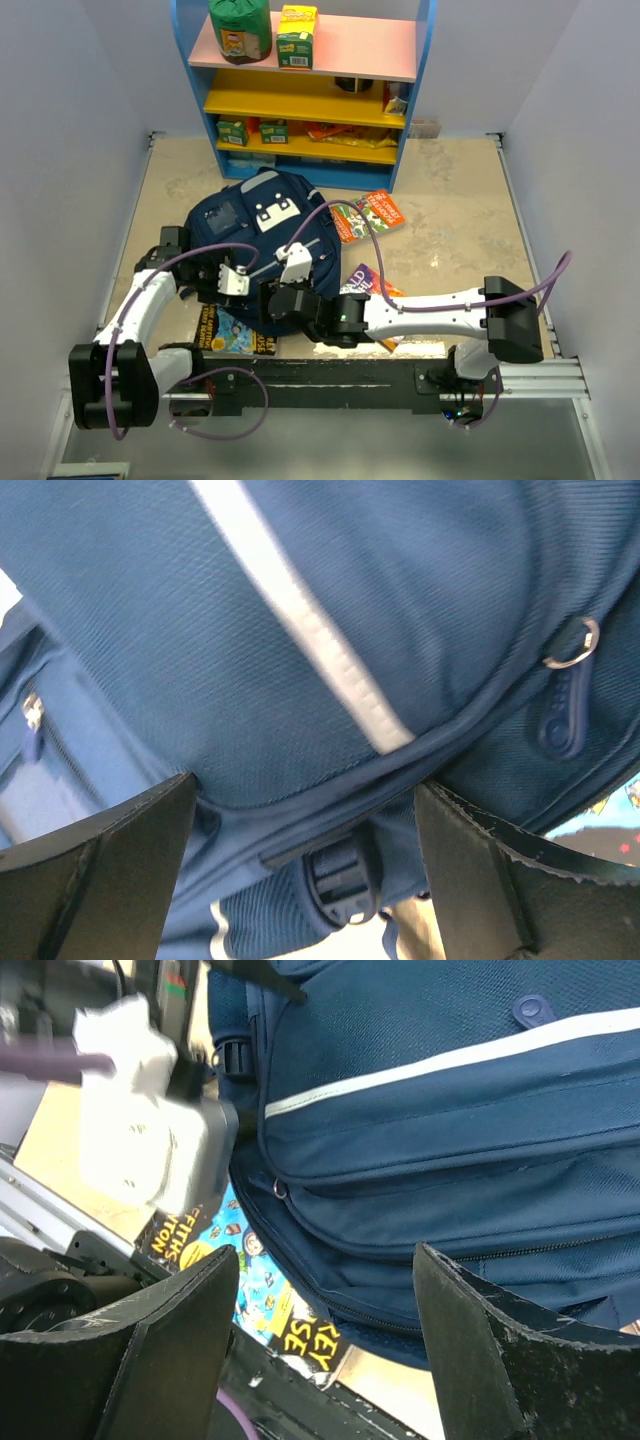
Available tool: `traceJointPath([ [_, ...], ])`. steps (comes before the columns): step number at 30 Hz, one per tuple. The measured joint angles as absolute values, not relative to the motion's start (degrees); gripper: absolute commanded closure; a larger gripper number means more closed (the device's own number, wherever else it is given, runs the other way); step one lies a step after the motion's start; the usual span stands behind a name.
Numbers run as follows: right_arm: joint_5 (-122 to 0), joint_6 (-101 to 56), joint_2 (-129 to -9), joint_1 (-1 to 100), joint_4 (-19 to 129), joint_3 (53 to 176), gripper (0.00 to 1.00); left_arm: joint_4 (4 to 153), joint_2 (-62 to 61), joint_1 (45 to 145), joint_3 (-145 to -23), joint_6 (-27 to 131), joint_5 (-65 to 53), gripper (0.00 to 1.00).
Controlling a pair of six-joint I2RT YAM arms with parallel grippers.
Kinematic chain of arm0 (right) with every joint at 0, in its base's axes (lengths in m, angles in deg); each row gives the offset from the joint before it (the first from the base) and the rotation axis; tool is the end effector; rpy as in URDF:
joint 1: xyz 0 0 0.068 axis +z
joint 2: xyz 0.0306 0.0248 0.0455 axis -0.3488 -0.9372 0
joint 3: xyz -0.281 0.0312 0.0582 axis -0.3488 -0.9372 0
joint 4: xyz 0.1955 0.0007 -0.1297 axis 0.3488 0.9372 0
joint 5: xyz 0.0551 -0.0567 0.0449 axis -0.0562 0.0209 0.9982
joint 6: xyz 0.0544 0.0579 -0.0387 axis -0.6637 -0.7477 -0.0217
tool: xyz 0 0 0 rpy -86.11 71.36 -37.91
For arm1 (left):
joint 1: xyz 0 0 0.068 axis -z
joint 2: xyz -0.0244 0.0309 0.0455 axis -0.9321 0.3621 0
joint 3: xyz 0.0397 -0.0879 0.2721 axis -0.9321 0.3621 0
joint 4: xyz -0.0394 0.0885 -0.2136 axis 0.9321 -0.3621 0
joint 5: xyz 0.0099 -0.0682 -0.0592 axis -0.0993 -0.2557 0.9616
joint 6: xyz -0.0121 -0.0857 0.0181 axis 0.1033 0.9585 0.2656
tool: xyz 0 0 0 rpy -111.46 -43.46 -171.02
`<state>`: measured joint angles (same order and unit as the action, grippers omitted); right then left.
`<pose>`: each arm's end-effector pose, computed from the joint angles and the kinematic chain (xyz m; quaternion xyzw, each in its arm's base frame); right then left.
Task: Pack the student bag
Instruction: Zip the student bag at the center of the board.
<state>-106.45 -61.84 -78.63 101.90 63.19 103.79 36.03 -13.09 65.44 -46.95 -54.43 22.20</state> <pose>0.1001 0.3449 0.2770 -0.1092 0.8443 0.2699 0.4499 0.1653 -0.0375 0.1887 0.7092 0.6071 -0.0658 0.3522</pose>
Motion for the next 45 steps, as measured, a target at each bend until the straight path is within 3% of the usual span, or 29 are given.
traceJointPath([
  [4,-106.17,-61.84,-77.82,101.05,62.62,102.55,0.28,36.99,-12.50,67.36,-45.70,-55.85,20.72,0.17],
  [7,-105.88,-61.84,-76.93,100.44,62.51,101.48,0.30,37.67,-10.36,67.67,-45.70,-56.27,20.19,0.33],
  [10,-105.34,-61.79,-76.23,99.87,62.38,101.13,0.32,38.61,-8.98,67.78,-45.70,-55.63,20.00,0.69],
  [11,-105.23,-61.73,-76.07,99.76,62.31,101.13,0.32,38.72,-8.94,67.78,-45.77,-55.13,20.00,0.87],
  [13,-105.18,-61.29,-75.92,99.61,62.01,101.13,0.34,38.70,-8.96,67.80,-46.51,-54.26,20.54,1.00],
  [31,-103.74,-40.09,-78.30,104.48,52.41,106.20,0.36,8.58,-4.39,68.04,-74.84,-50.61,27.38,1.00],
  [40,-104.07,-24.24,-82.17,106.01,47.60,112.71,0.34,3.48,-2.82,68.04,-77.22,-50.19,28.89,1.00],
  [45,-107.48,-23.87,-87.59,106.01,53.83,117.32,0.35,3.62,-3.43,68.04,-77.22,-47.81,29.55,1.00],
])
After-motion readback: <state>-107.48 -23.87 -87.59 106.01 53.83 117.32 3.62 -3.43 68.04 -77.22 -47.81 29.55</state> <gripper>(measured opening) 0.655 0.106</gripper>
